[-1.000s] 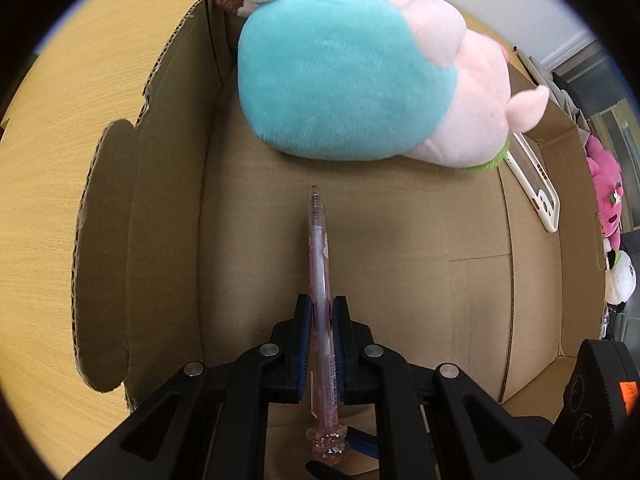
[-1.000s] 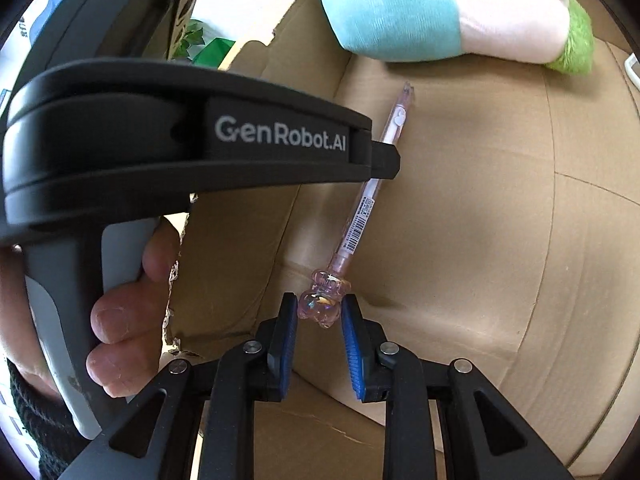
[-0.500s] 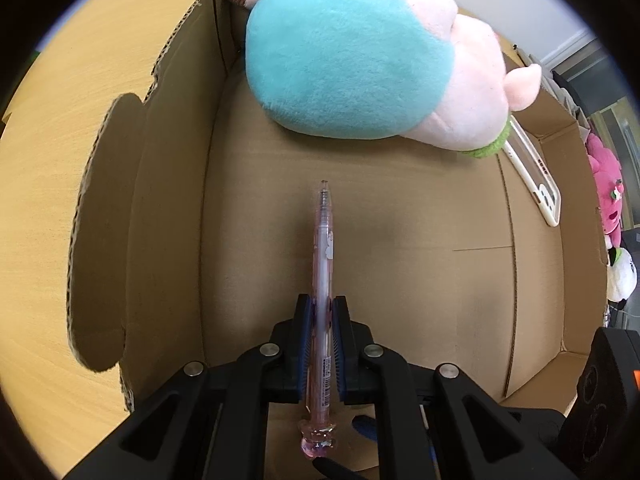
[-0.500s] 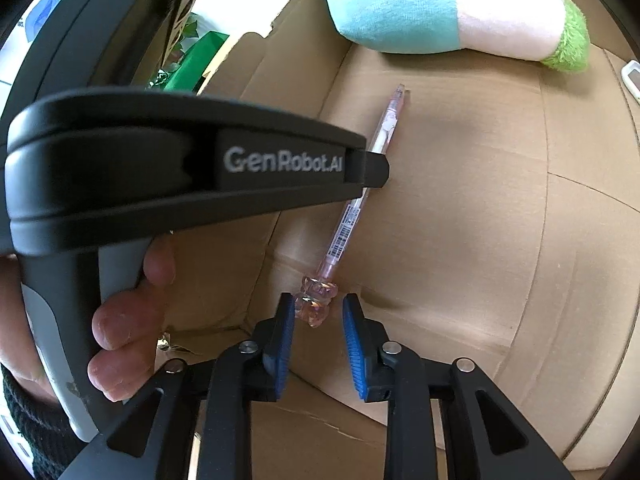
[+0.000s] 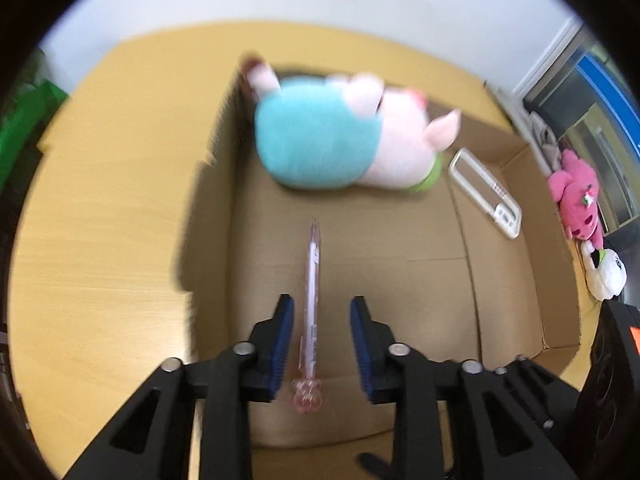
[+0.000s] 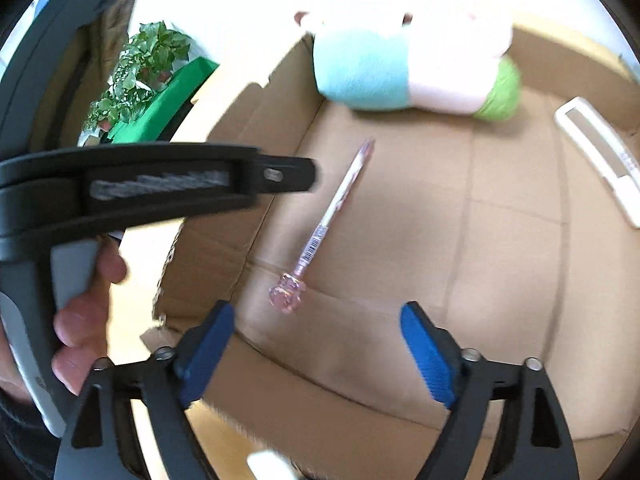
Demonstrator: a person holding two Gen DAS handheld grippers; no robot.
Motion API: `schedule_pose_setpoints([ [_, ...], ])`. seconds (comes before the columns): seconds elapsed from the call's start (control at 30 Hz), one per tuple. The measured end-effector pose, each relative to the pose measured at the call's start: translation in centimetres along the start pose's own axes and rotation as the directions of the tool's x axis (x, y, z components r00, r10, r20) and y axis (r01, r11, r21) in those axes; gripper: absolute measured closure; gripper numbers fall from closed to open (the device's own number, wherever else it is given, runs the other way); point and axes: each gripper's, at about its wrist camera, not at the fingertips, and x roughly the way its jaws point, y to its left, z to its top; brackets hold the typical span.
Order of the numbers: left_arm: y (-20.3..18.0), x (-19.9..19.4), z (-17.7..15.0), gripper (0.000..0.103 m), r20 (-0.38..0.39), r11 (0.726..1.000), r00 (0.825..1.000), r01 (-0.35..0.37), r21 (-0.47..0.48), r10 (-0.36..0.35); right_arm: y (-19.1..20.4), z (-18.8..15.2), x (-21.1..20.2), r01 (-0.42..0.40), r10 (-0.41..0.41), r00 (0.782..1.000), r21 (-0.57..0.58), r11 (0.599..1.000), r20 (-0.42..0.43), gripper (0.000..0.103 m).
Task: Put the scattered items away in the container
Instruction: 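Lower the pink pen into the box and open the right gripper, then move both tools down toward the black sunglasses beside the earbud case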
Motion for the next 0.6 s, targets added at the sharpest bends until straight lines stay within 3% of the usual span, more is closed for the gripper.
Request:
schedule_pose_setpoints([
  [0.1,-0.3,-4.1,-2.4,0.051,0.131,1.0,0.991,-0.015,0.022,0.012,1.2,-2.6,-3.9,0.037,-0.033,0.996,-0.039,0.999,0.084,0.007],
  [0.17,-0.1,-6.5,-4.5,0.051,0.19,1.0,0.982,-0.006,0.023,0.001,2.4,-5.9,-7.1,0.072,-0.064,0.988,-0.05,0.996,0.14,0.006],
  [0.23,-0.4,-8.2,-6.6,0.051,0.236,1.0,0.972,-0.008,0.026,0.002,2.7,-7.2,-8.5,0.1,-0.088,0.981,-0.06,0.993,0.174,0.005],
  [0.37,-2.3,-9.7,-10.3,0.051,0.294,0.999,0.955,-0.046,0.026,0.036,1.9,-9.5,-8.7,0.166,-0.143,0.963,-0.085,0.982,0.23,0.005],
  [0.6,-5.3,-10.9,-15.6,0.051,0.362,1.0,0.932,-0.02,0.007,0.016,1.2,-13.7,-11.4,0.23,-0.196,0.939,-0.093,0.969,0.282,0.003],
])
